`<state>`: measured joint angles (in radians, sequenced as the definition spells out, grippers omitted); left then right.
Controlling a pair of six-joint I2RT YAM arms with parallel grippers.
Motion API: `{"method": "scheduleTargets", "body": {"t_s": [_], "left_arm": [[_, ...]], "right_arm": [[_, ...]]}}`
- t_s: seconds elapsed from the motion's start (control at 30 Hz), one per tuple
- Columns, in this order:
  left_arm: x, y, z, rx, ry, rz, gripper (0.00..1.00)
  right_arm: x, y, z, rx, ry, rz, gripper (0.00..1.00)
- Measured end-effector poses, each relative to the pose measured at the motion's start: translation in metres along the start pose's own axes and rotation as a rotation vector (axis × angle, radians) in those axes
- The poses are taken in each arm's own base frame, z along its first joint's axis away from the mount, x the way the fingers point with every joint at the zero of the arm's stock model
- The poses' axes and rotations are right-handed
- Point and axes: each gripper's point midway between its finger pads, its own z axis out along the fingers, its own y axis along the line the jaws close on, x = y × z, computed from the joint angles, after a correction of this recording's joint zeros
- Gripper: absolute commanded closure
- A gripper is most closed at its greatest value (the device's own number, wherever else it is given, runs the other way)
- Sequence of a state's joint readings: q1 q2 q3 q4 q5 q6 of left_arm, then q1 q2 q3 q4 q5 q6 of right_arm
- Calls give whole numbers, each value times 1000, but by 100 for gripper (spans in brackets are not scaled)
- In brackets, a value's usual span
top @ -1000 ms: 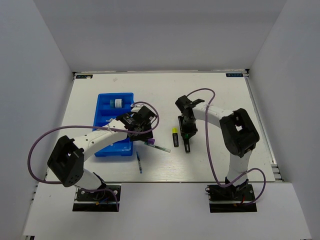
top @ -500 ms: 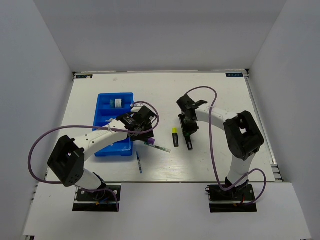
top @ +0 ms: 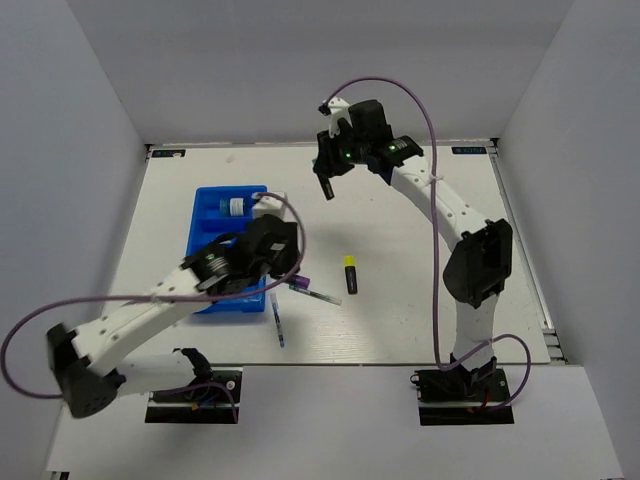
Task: Sort the stationery into containers
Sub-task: Place the pen in the storage box.
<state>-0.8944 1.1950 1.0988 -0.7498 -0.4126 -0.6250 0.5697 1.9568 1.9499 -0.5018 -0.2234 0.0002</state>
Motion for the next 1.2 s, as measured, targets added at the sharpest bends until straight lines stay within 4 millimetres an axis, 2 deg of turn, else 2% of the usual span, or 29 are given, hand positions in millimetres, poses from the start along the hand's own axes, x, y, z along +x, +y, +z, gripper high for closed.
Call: {"method": "scheduleTargets", "body": {"t_s": [0.07,0.17,0.27,0.37,0.5,0.67,0.8,0.93,1.2], "left_arm": [[-26,12,-32,21,-121,-19,33],[-55,34,-80,48,-291,-74,30],[-67,55,-115,68,-399,-116,30],[-69,69,-134,69,-447,-133,29],[-57,75,-128,28,-401,-93,29],[-49,78,-121,-2,-359,-51,28],[-47,80,-121,-5,-360,-43,27],[-38,83,-114,-18,-342,-31,27],[-29,87,-109,-26,-328,-23,26]], "right_arm": [[-5,19,15,-119,-26,20,100],[0,47,46,-293,-33,85,100],[2,72,84,-462,-68,146,100],[9,96,112,-585,-84,179,100],[13,139,122,-713,-94,188,100],[-1,201,108,-859,-155,132,100],[-1,233,102,-916,-172,99,100],[2,244,102,-925,-177,73,100],[22,245,115,-894,-151,-3,100]]}}
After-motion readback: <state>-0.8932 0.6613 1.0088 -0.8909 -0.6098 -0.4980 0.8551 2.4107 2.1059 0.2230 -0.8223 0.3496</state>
